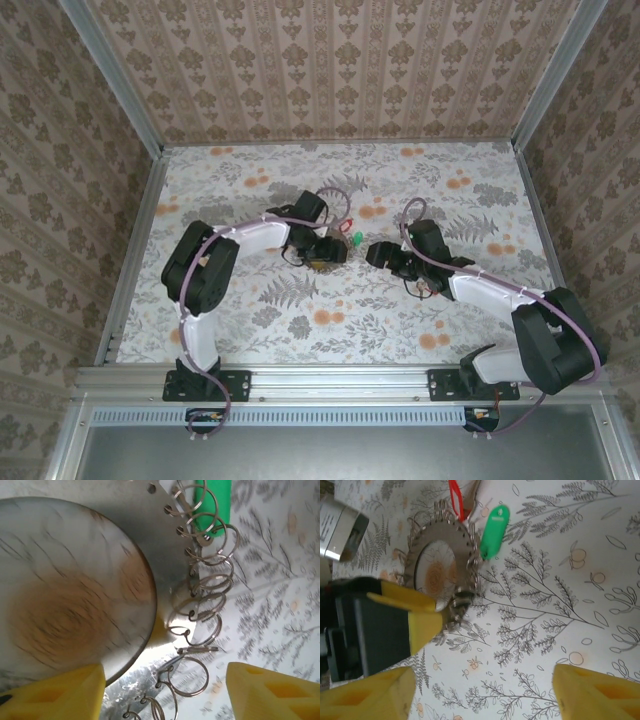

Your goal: Put the keys on the keyring

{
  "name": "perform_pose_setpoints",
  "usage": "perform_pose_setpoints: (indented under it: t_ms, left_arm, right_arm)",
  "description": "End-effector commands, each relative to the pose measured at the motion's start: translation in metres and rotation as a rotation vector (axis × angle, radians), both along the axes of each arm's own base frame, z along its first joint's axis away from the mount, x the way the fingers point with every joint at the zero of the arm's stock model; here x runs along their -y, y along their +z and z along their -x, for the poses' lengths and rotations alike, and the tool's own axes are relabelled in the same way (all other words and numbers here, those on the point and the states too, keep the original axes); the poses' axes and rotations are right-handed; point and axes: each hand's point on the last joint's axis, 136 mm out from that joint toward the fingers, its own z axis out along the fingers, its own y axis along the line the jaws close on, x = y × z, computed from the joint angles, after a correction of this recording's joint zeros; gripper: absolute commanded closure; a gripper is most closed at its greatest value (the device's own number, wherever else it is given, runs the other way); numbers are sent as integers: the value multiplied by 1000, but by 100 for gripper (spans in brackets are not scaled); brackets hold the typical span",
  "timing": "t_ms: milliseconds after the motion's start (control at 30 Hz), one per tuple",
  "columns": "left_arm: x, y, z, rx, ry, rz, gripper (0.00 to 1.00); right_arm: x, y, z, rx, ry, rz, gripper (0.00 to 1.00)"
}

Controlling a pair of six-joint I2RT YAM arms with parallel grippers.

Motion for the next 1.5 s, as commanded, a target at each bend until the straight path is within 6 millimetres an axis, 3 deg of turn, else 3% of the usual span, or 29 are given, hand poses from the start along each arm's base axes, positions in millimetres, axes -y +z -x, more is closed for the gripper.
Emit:
perform_pose_setpoints:
  t_ms: [0, 133, 300, 467, 567, 767, 1000, 1467]
  left_arm:
    - [3, 12, 22, -34, 21, 49, 39]
    - [1, 43, 24, 58, 32, 134, 39]
    - [-24, 80, 7, 220, 103, 134, 33]
    - [-87, 59, -15, 168, 302, 70, 31]
    - [-104, 52, -20, 140, 358, 83, 31]
    - [-102, 45, -19, 121, 340, 77, 31]
    - [-96, 31, -19, 70, 322, 69, 35]
    - [-63, 6, -11, 29, 204, 20, 38]
  right_arm:
    - [-3, -6, 9, -52, 15, -7, 32]
    - [-12, -9, 11, -76, 48, -29, 34]
    - [-27, -20, 9, -128, 89, -30, 39]
    - [-42, -28, 5, -152, 96, -47, 41]
    - [-49, -32, 5, -160, 105, -48, 41]
    - [-59, -39, 3, -179, 123, -38, 43]
    - [-57, -45, -2, -186, 84, -7, 43]
    - [-68, -54, -12, -201, 71, -41, 48]
